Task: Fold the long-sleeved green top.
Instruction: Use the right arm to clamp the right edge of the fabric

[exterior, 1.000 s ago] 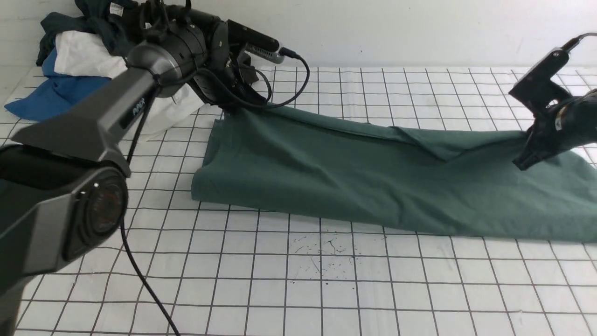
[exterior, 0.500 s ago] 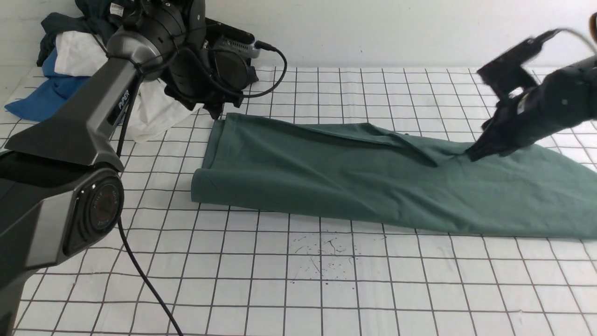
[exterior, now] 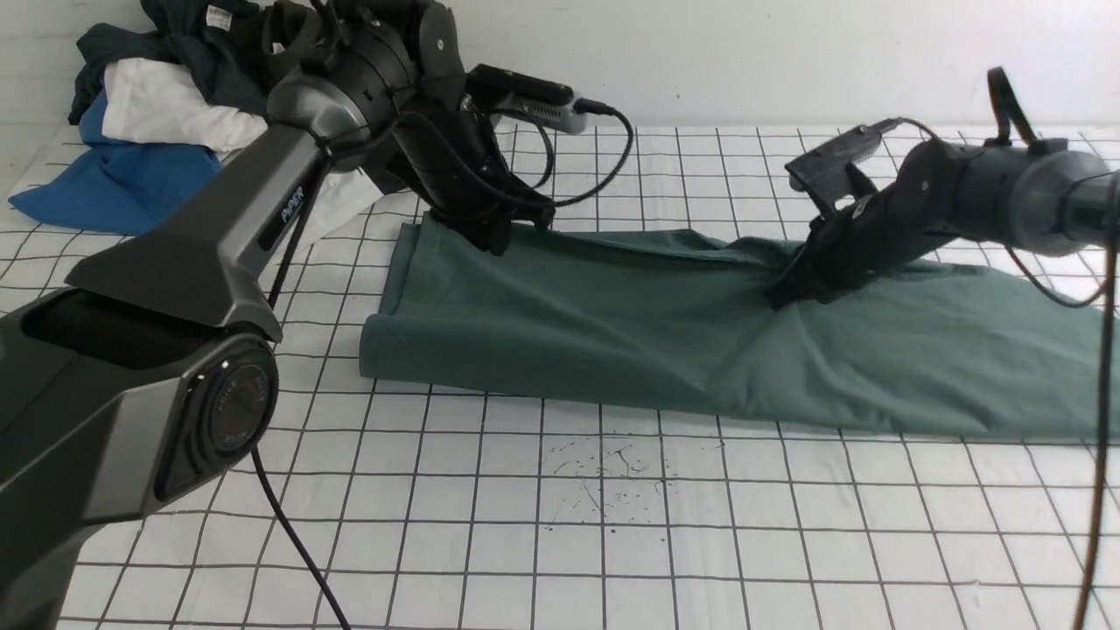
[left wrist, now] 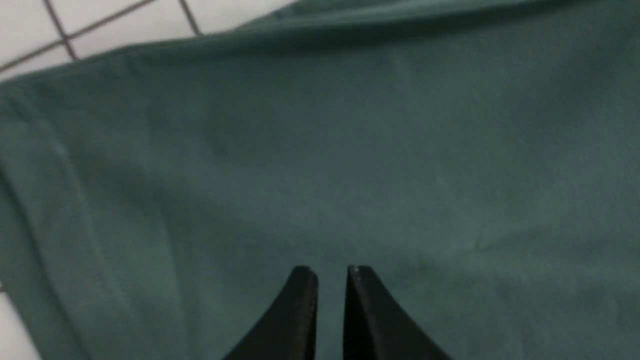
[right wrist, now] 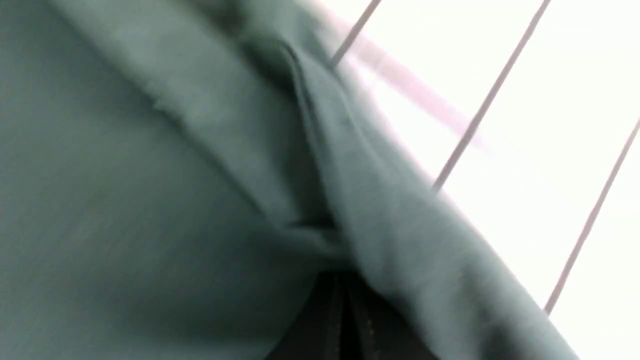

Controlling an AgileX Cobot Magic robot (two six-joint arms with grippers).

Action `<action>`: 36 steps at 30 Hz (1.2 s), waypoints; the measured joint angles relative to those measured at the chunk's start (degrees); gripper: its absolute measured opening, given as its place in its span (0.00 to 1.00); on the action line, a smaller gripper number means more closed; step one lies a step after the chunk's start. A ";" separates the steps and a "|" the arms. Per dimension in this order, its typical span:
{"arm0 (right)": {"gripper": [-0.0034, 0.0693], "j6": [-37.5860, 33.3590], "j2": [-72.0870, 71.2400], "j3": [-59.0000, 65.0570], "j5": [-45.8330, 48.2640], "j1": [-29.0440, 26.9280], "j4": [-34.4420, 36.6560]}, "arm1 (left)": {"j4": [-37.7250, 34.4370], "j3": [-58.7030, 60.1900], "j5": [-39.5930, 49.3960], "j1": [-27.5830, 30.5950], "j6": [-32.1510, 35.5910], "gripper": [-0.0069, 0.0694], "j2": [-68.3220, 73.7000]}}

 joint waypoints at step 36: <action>0.03 12.14 -17.25 15.19 31.21 -29.52 10.87 | 5.86 41.15 -1.94 9.43 4.74 0.17 -21.33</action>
